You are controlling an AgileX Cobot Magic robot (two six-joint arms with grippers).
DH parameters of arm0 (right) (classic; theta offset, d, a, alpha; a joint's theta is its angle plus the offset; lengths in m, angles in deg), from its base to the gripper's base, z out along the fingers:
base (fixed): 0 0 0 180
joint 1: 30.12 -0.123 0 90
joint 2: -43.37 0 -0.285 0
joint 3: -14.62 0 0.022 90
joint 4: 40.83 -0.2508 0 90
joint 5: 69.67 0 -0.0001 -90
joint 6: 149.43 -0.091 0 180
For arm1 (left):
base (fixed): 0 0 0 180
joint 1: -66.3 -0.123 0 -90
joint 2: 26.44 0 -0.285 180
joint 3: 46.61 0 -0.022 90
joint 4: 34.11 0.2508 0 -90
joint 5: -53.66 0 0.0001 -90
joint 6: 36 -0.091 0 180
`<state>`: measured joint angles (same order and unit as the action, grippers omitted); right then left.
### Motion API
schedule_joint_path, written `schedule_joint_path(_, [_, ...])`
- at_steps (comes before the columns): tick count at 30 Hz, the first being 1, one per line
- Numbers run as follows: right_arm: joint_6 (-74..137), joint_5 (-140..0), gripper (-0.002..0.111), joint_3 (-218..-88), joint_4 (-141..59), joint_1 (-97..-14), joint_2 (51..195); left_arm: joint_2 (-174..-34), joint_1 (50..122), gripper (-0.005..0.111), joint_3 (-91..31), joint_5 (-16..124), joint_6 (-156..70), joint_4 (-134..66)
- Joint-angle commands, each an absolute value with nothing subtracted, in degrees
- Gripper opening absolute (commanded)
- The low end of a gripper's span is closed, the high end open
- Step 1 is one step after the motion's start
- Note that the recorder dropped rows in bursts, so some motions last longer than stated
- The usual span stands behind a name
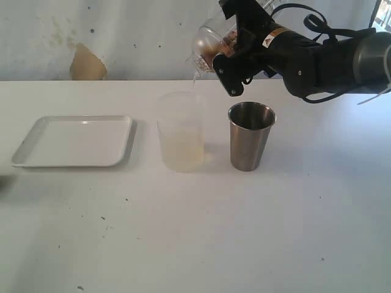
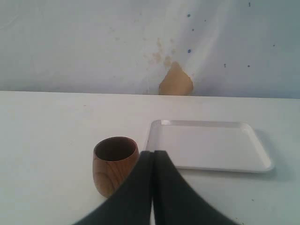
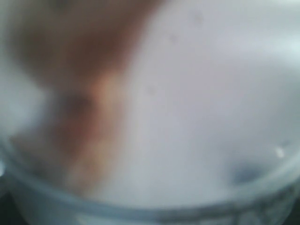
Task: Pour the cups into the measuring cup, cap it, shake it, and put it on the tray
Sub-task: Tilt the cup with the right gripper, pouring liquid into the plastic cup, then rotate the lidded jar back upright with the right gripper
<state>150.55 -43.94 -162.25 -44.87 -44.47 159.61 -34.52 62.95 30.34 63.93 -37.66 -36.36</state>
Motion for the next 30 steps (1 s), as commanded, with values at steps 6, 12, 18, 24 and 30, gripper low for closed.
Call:
schedule_joint_path(6, [150.2, -41.3, 0.000, -162.9, -45.2, -44.4, 158.7, -34.2, 63.0, 0.001, 30.6, 63.7, -37.5, -36.6])
schedule_joint_path(12, [150.2, -41.3, 0.000, -162.9, -45.1, -44.4, 158.7, -34.2, 63.0, 0.001, 30.6, 63.7, -37.5, -36.6])
schedule_joint_path(18, [150.3, -41.3, 0.000, -162.9, -43.5, -44.4, 158.7, -34.2, 63.0, 0.001, 30.6, 63.7, -37.5, -36.6])
schedule_joint_path(24, [151.8, -41.3, 0.000, -162.9, -42.3, -44.4, 158.7, -34.2, 63.0, 0.001, 30.6, 63.7, -37.5, -36.6])
schedule_joint_path(30, [152.7, -41.3, 0.000, -162.9, -41.6, -44.4, 158.7, -34.2, 63.0, 0.001, 30.6, 63.7, -37.5, -36.6])
